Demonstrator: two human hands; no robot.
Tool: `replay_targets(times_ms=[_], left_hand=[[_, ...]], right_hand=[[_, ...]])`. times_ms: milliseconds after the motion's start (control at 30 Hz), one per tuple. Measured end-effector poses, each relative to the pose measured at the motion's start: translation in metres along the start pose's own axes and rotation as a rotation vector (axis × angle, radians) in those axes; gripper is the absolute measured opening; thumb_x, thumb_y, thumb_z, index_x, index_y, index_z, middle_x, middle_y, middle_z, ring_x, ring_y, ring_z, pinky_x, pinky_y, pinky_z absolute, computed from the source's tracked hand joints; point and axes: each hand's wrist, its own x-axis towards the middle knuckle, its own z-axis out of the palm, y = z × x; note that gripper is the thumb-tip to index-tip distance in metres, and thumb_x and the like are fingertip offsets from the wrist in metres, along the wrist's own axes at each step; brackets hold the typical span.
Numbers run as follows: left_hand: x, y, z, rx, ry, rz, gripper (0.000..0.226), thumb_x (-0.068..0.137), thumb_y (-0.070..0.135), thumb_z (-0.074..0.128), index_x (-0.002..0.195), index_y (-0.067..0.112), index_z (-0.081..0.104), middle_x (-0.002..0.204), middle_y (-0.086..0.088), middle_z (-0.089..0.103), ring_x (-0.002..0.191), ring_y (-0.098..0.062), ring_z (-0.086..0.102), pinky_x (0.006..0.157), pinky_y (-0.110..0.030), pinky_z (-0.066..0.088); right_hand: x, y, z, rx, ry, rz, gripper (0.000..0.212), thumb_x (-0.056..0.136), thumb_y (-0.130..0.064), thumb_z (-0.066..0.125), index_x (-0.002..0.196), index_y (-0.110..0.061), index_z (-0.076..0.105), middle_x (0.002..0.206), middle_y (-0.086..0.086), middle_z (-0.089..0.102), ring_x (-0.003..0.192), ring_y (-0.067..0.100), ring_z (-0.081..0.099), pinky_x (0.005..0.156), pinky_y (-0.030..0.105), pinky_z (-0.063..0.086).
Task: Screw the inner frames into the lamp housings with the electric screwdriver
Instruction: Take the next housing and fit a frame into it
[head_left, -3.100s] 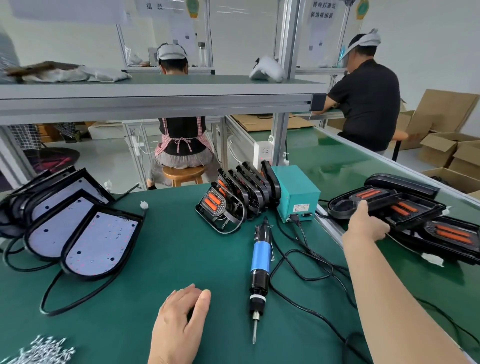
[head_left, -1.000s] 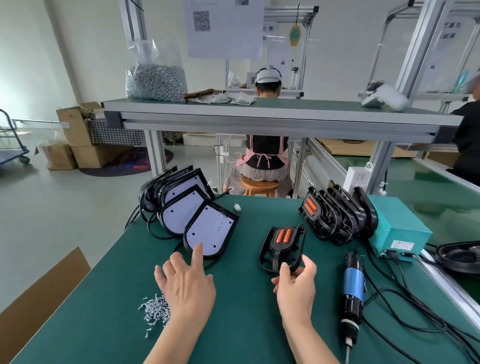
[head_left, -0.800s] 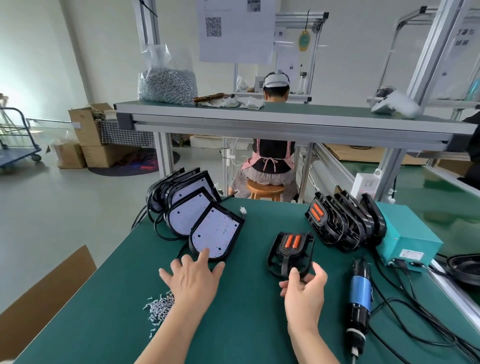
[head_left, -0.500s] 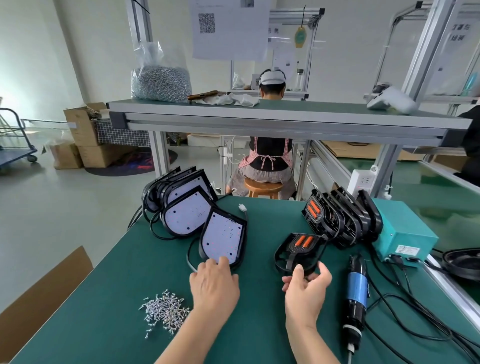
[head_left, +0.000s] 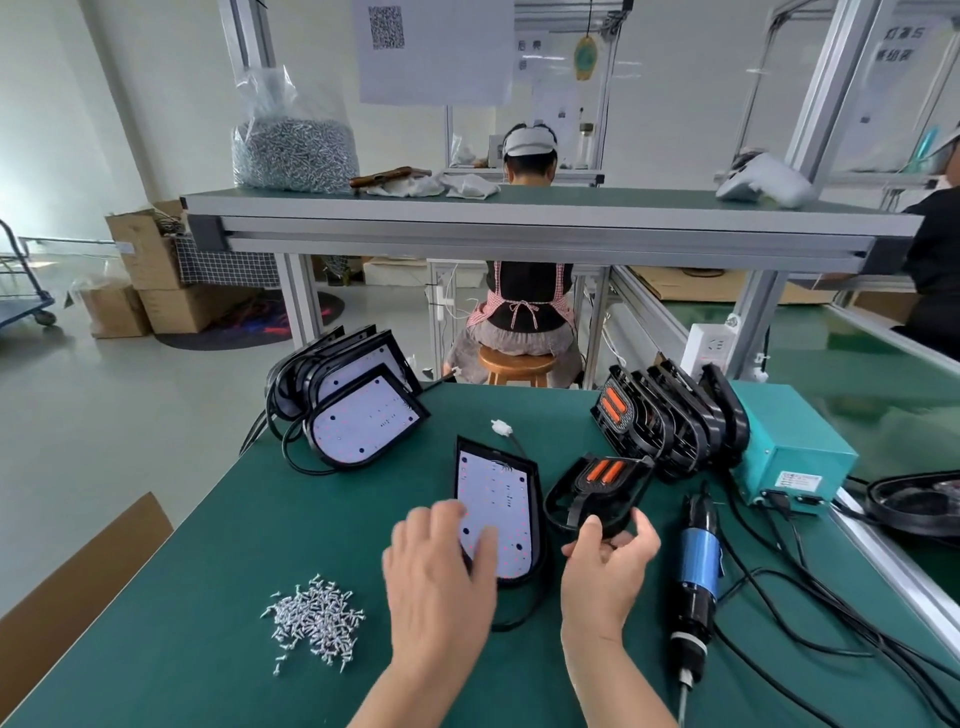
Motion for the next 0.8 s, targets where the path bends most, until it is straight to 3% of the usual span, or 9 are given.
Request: replay_targets(times_ms=[100,167,267,333,433,533,667,733,800], left_hand=[[0.022,-0.018,0.012,-0.155,-0.078,-0.357,0.033,0.095,0.054,0.054,0.102,0.022,0.056,0.096,0.01,0.061,0.106,-0.02,0.049,0.103,-0.039,0.032],[0.027,-0.023,0.02,-0.271,-0.105,-0.441,0.031,0.095,0.054,0.053,0.098,0.024,0.059,0.084,0.012,0.063,0.102,-0.018,0.054,0.109,-0.04,0.032],[0.028,-0.027,0.028,-0.325,-0.11,-0.448,0.024,0.096,0.045,0.056,0.108,0.026,0.065,0.075,0.013,0.064,0.094,-0.018,0.058,0.102,-0.043,0.042],[0.028,-0.028,0.03,-0.327,-0.131,-0.436,0.028,0.098,0.042,0.053,0.118,0.027,0.065,0.077,0.013,0.066,0.097,-0.022,0.059,0.099,-0.043,0.045],[0.027,-0.028,0.03,-0.315,-0.149,-0.397,0.034,0.102,0.043,0.045,0.122,0.026,0.066,0.083,0.017,0.065,0.098,-0.022,0.059,0.103,-0.044,0.044],[0.027,-0.029,0.031,-0.328,-0.136,-0.397,0.033,0.103,0.043,0.039,0.111,0.027,0.068,0.078,0.017,0.062,0.09,-0.022,0.057,0.102,-0.045,0.044],[0.028,-0.03,0.032,-0.338,-0.115,-0.387,0.025,0.104,0.037,0.04,0.087,0.029,0.056,0.067,0.008,0.057,0.075,-0.018,0.053,0.098,-0.049,0.046],[0.028,-0.029,0.032,-0.333,-0.114,-0.386,0.024,0.104,0.036,0.04,0.095,0.028,0.061,0.072,0.009,0.06,0.078,-0.018,0.054,0.099,-0.048,0.045],[0.028,-0.028,0.032,-0.324,-0.119,-0.394,0.03,0.105,0.038,0.039,0.118,0.029,0.064,0.084,0.012,0.065,0.09,-0.021,0.057,0.103,-0.046,0.042]], right_hand=[[-0.001,-0.002,-0.002,-0.005,0.001,-0.028,0.048,0.101,-0.017,0.059,0.142,-0.012,0.036,0.103,0.02,0.06,0.065,0.024,0.063,0.062,0.026,0.047],[-0.002,-0.004,-0.003,-0.017,-0.006,-0.038,0.048,0.101,-0.02,0.059,0.142,-0.012,0.036,0.1,0.021,0.06,0.06,0.019,0.063,0.064,0.031,0.047],[0.002,-0.003,-0.003,-0.017,-0.007,-0.009,0.044,0.103,-0.018,0.052,0.143,-0.015,0.033,0.098,0.027,0.063,0.05,0.009,0.06,0.063,0.033,0.05],[0.004,-0.002,-0.004,0.011,-0.002,-0.017,0.044,0.105,-0.015,0.048,0.145,-0.015,0.031,0.096,0.028,0.063,0.049,0.01,0.059,0.053,0.023,0.049],[0.001,-0.005,-0.006,0.031,-0.002,-0.066,0.043,0.105,-0.008,0.041,0.146,-0.014,0.031,0.083,0.011,0.063,0.05,0.012,0.059,0.058,0.028,0.049],[-0.002,-0.007,-0.004,0.035,-0.052,-0.095,0.032,0.105,-0.001,0.038,0.135,-0.008,0.041,0.087,0.005,0.06,0.051,0.013,0.061,0.061,0.038,0.051],[-0.008,-0.006,-0.002,-0.069,-0.145,-0.154,0.016,0.107,-0.007,0.042,0.098,-0.015,0.053,0.081,0.028,0.064,0.044,0.013,0.056,0.049,0.018,0.046],[-0.011,-0.005,-0.002,-0.133,-0.176,-0.196,0.018,0.106,-0.009,0.044,0.099,-0.019,0.057,0.077,0.029,0.063,0.041,0.014,0.054,0.049,0.018,0.045],[-0.01,-0.003,-0.002,-0.202,-0.2,-0.202,0.02,0.105,-0.007,0.045,0.109,-0.015,0.063,0.088,0.025,0.062,0.041,0.017,0.056,0.051,0.022,0.047]])
